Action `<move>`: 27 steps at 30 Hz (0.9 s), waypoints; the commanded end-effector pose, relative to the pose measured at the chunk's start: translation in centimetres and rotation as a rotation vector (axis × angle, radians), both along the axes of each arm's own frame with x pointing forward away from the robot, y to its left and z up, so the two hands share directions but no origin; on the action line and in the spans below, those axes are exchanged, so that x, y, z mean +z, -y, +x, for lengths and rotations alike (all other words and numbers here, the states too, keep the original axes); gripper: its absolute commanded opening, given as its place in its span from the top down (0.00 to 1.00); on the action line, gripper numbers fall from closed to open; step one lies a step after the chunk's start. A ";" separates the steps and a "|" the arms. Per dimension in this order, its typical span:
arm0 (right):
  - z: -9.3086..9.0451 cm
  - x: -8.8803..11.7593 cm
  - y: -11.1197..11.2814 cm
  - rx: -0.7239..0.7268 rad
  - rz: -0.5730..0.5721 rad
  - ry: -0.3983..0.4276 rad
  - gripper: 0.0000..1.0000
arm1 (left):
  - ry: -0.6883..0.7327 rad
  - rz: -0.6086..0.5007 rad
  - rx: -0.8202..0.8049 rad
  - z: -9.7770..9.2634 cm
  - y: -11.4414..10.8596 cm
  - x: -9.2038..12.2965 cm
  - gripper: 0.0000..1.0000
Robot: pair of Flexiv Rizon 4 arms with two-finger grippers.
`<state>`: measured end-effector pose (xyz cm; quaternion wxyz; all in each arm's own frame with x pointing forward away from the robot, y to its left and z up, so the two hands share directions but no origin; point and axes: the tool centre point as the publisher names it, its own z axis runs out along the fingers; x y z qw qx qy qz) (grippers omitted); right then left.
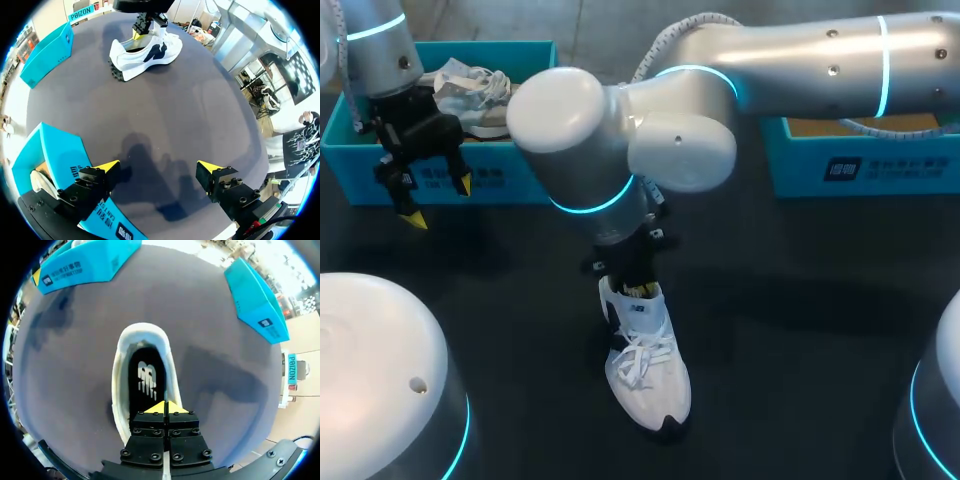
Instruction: Take the shoe out of the shoebox, open the shoe tongue, remove and reinsert the insole, then place the shoe into the shoebox
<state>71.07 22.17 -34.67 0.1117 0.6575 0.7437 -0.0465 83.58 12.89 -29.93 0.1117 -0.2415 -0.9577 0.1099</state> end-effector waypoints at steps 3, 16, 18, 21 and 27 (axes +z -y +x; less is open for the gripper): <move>-0.3 -0.7 -0.6 -0.001 0.021 -0.032 1.00 | 0.001 0.002 0.000 -0.1 0.0 0.0 0.00; -1.1 -1.1 -0.8 -0.030 0.049 -0.083 0.76 | 0.001 0.002 0.000 -0.1 0.0 0.0 0.00; -1.2 -1.2 -0.8 -0.035 0.052 -0.091 0.65 | 0.001 0.002 0.000 -0.1 0.0 0.0 0.00; -1.2 -1.1 -0.7 -0.039 0.051 -0.092 0.60 | 0.001 0.002 0.000 -0.1 0.0 0.0 0.00; -1.5 -0.5 -1.0 -0.040 0.046 -0.095 0.51 | 0.001 0.002 0.000 -0.1 0.0 0.0 0.00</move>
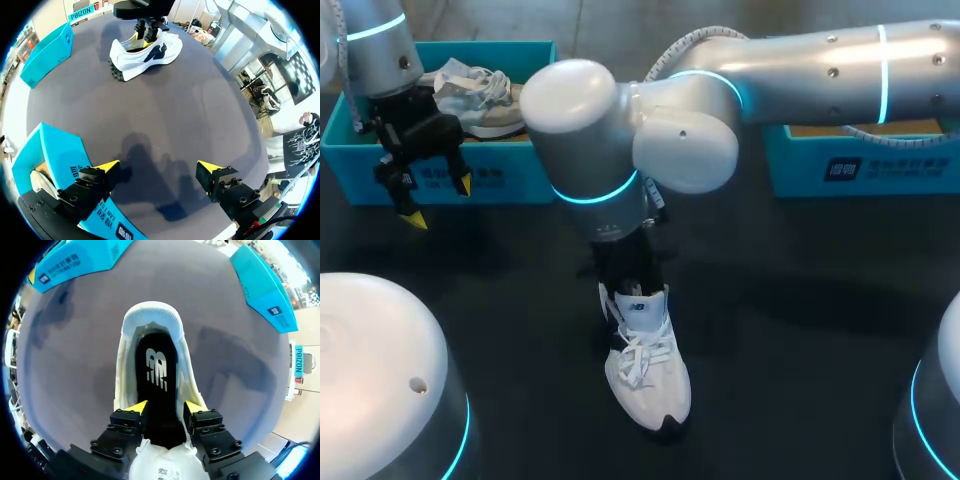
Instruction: Take the shoe out of the shoebox, open the shoe tongue, remove and reinsert the insole, then place the shoe into the shoebox
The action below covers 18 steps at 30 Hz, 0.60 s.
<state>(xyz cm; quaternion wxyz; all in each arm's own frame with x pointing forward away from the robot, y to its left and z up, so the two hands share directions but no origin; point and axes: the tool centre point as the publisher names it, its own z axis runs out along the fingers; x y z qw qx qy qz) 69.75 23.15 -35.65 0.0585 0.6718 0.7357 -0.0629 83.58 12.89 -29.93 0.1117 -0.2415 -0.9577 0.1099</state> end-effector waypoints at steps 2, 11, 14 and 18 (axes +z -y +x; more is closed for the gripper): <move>-0.4 0.7 -0.1 0.001 -0.006 0.004 0.42 | 0.001 0.002 0.000 -0.1 0.0 0.1 0.00; -1.5 0.7 0.0 -0.015 -0.004 -0.006 0.26 | 0.001 0.002 0.000 -0.1 0.0 0.1 0.00; -1.7 0.7 0.1 -0.020 -0.002 -0.007 0.24 | 0.001 0.002 0.000 -0.1 0.0 0.1 0.00; -2.1 0.8 0.0 -0.025 0.002 -0.007 0.23 | 0.001 0.002 0.000 -0.1 0.0 0.1 0.00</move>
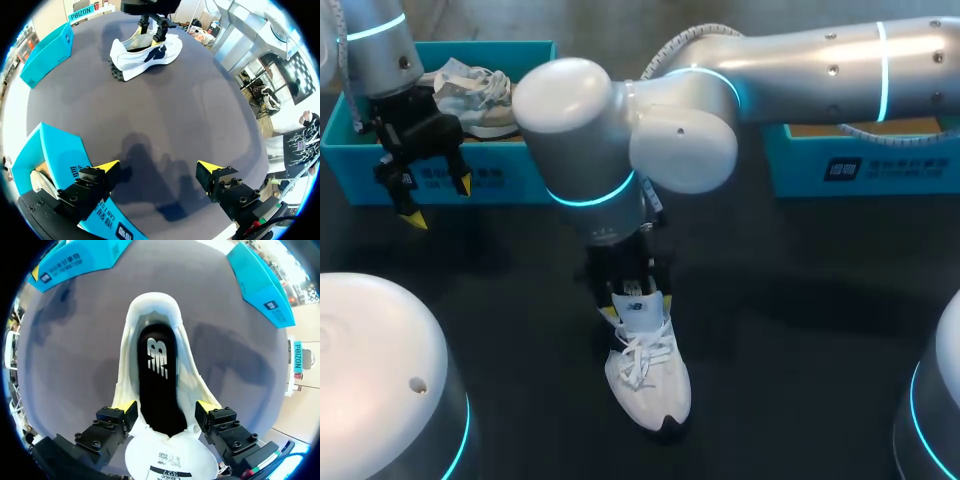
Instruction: Take the shoe out of the shoebox, open the shoe tongue, remove and reinsert the insole, then place the shoe into the shoebox
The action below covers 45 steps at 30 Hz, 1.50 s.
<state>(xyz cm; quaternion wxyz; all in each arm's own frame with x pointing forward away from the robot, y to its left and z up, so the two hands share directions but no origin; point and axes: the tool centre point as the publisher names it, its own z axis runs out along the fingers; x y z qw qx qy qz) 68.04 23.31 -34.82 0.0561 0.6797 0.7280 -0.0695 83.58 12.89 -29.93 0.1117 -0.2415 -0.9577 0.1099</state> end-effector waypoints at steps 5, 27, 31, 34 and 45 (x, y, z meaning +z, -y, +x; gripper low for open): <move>-0.8 0.2 0.3 -0.010 0.012 0.000 0.07 | 0.001 0.002 0.000 -0.1 0.0 0.1 0.00; -3.5 1.9 0.4 -0.058 0.011 0.005 0.00 | 0.001 0.002 0.000 -0.1 0.0 0.1 0.00; -4.2 2.6 0.6 -0.073 0.005 0.012 0.00 | 0.001 0.002 0.000 -0.1 0.0 0.1 0.00; -4.8 2.9 0.5 -0.086 0.004 0.012 0.00 | 0.001 0.002 0.000 -0.1 0.0 0.1 0.00; -6.8 4.9 -1.2 -0.085 0.018 0.006 0.02 | 0.001 0.002 0.000 -0.1 0.0 0.1 0.00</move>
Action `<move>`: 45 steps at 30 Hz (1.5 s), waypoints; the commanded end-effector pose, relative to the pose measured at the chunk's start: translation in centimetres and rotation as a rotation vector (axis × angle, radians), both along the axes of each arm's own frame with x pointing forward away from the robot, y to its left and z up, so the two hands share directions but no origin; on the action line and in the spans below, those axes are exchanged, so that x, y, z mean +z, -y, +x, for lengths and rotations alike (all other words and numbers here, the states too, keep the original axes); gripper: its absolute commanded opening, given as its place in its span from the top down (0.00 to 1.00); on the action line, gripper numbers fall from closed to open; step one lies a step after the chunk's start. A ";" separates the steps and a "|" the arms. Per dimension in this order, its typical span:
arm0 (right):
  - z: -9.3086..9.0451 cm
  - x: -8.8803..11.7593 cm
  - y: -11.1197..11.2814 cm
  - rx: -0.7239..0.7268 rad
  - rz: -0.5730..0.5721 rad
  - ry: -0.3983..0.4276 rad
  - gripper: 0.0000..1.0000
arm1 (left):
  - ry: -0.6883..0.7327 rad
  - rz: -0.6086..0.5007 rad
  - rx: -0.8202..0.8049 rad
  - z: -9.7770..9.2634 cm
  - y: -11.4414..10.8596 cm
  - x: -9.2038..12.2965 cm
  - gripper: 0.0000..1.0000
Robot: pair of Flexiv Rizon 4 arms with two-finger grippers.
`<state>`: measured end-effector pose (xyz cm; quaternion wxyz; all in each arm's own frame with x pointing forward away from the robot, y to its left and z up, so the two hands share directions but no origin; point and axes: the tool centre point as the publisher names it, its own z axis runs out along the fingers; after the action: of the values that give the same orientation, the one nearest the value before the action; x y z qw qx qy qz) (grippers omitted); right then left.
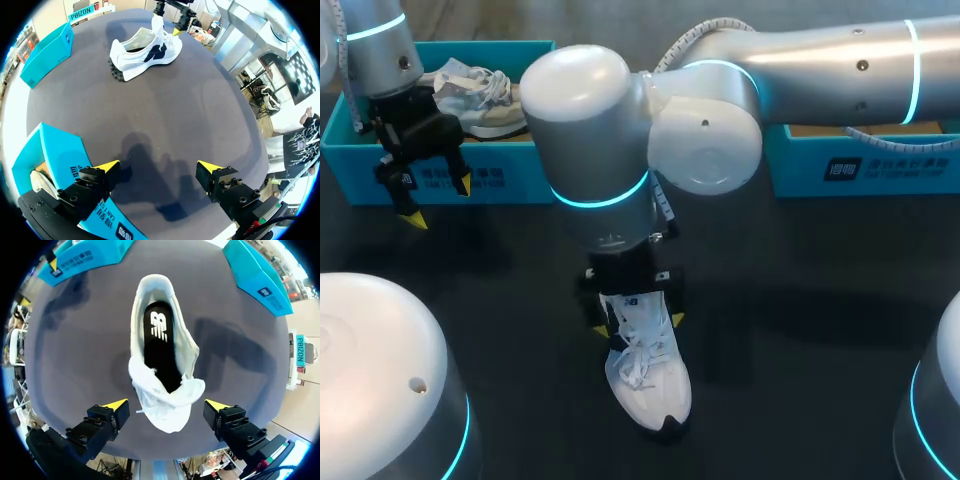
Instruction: Take the shoe out of the shoebox, open the shoe tongue, remove and reinsert the insole, then place the shoe into the shoebox
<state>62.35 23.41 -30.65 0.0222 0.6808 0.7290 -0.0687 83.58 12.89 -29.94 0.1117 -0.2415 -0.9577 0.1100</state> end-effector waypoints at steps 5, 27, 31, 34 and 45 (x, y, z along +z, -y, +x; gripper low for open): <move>-1.3 0.9 -0.9 -0.086 -0.044 0.057 0.28 | 0.001 0.002 0.000 -0.1 0.0 0.1 0.00; -2.2 1.7 -0.3 -0.126 -0.075 0.067 0.58 | 0.001 0.002 0.000 -0.1 0.0 0.1 0.00; -1.1 1.4 -0.2 -0.105 -0.069 0.065 0.59 | 0.001 0.002 0.000 -0.1 0.0 0.1 0.00; -0.4 1.1 0.0 -0.095 -0.063 0.068 0.61 | 0.001 0.002 0.000 -0.1 0.0 0.1 0.00; 2.1 -0.1 0.9 -0.069 -0.057 0.067 0.74 | 0.001 0.002 0.000 -0.1 0.0 0.1 0.00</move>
<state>64.29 22.74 -30.33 0.0642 0.6737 0.7327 -0.0716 83.58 12.89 -29.94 0.1117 -0.2415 -0.9577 0.1100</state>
